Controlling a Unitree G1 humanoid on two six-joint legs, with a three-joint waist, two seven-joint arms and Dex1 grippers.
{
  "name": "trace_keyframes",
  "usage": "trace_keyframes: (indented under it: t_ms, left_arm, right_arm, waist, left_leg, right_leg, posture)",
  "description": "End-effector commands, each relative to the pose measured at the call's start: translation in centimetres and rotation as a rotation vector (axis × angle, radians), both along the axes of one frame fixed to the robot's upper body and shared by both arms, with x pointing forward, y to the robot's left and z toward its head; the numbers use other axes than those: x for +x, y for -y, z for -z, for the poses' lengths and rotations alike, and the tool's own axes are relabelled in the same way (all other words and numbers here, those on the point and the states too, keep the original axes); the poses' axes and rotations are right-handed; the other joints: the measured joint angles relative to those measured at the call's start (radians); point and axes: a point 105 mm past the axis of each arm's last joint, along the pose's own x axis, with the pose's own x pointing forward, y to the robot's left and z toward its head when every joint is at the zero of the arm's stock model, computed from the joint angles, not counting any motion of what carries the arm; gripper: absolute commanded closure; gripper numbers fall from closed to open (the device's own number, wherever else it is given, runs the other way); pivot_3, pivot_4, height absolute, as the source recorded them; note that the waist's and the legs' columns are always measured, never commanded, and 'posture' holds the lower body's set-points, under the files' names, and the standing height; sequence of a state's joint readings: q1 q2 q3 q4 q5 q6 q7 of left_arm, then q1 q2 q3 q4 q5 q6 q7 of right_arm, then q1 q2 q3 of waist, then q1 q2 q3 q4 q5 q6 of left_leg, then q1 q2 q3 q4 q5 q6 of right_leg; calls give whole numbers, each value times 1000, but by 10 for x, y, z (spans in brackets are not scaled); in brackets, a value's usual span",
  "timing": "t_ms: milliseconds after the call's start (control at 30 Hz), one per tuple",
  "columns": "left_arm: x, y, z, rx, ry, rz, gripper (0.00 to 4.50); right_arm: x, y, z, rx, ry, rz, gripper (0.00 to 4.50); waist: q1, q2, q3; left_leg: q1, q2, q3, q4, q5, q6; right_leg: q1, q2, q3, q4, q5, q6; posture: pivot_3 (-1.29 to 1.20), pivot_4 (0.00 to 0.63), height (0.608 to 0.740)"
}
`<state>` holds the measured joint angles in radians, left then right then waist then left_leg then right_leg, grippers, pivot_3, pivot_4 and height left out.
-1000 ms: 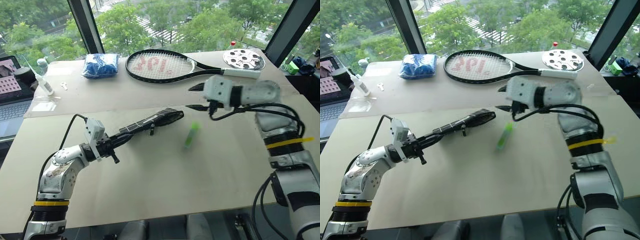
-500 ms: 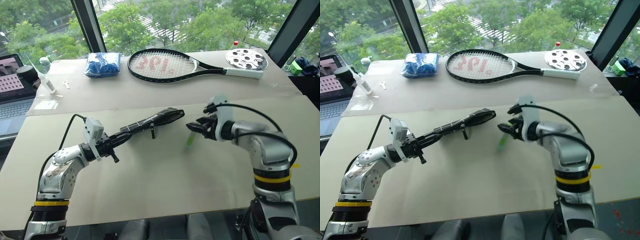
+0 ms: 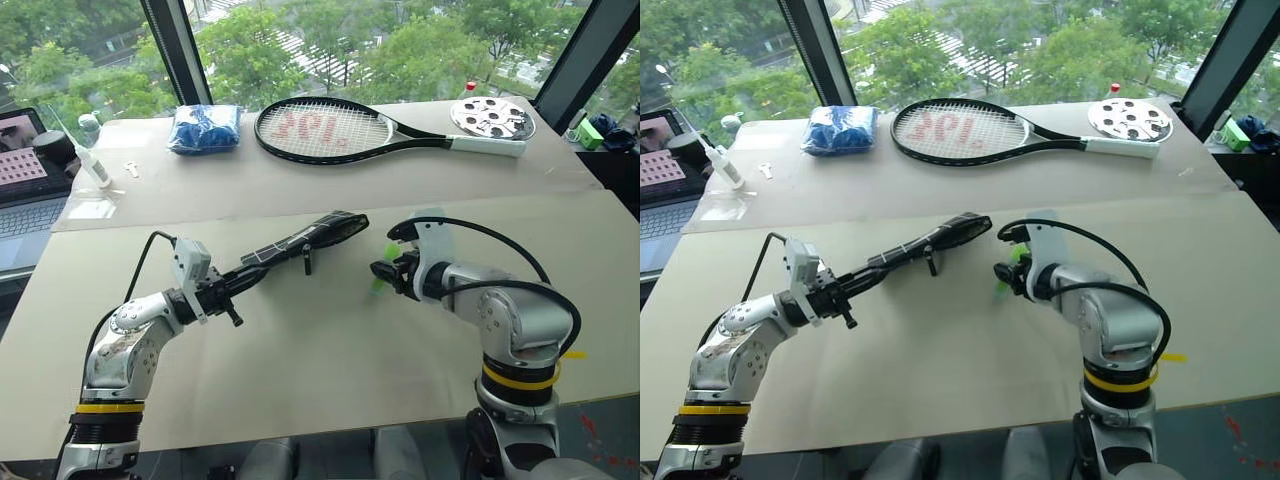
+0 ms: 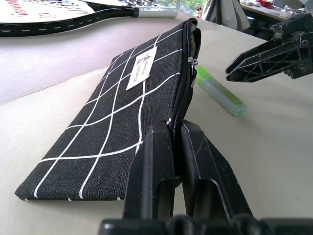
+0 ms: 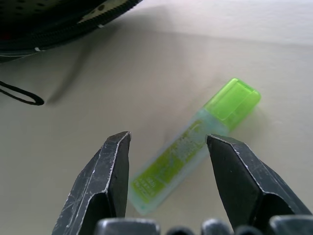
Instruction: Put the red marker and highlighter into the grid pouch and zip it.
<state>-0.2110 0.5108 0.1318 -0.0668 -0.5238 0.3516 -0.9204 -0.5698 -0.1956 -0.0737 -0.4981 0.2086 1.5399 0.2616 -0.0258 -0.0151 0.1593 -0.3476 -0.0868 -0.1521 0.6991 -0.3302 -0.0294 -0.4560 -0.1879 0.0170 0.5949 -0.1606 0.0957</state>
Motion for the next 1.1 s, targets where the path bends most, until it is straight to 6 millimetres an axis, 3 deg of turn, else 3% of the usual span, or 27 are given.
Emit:
trace_keyframes:
  t_ms: [33,300,600,733,833,933,1067,1100]
  left_arm:
    - [-2,3,-6,-14,27,7,4500]
    - [-2,2,-6,-21,30,-3,4500]
    - [0,3,-6,-24,32,-2,4500]
    - [0,3,-7,-24,38,-4,4500]
    - [0,1,-7,-23,38,-10,4500]
    - [-1,0,-6,-22,38,-14,4500]
    - [-1,-1,-7,-21,39,-19,4500]
    - [0,-1,-7,-21,39,-19,4500]
  right_arm:
    - [1,-1,2,-21,23,38,1744]
    - [15,20,17,-95,58,172,1744]
    - [13,-6,41,-93,6,94,1744]
    - [7,3,66,-149,-40,83,1744]
    - [5,14,74,-167,-49,90,2458]
    - [14,26,68,-176,-8,108,3445]
    - [35,43,46,-170,68,142,3457]
    - [43,46,32,-157,115,125,3457]
  waist:
    - [-4,0,0]
    - [-12,0,0]
    - [-17,0,-1]
    - [-16,-1,-4]
    - [-13,-1,-5]
    - [-10,-1,-6]
    - [-5,-2,-6]
    - [-3,-2,-6]
  left_leg:
    - [0,0,0,0,0,0]
    - [0,0,0,0,0,0]
    - [1,0,0,0,0,0]
    - [2,0,0,0,0,0]
    - [4,0,0,0,0,0]
    - [9,0,0,-2,0,0]
    - [15,1,0,-3,-1,2]
    - [15,1,0,-2,-1,2]
  right_leg:
    - [0,0,0,0,0,0]
    - [0,0,0,0,0,0]
    - [0,0,0,0,0,0]
    - [2,0,0,0,0,0]
    - [4,0,0,0,0,0]
    - [10,0,0,-1,0,0]
    - [18,2,-1,-5,0,1]
    - [19,2,-1,-4,0,1]
  posture:
    - [0,150,740]
    - [0,150,740]
    - [0,150,740]
    - [0,150,740]
    - [0,150,740]
    - [0,150,740]
    - [0,150,740]
    - [0,150,740]
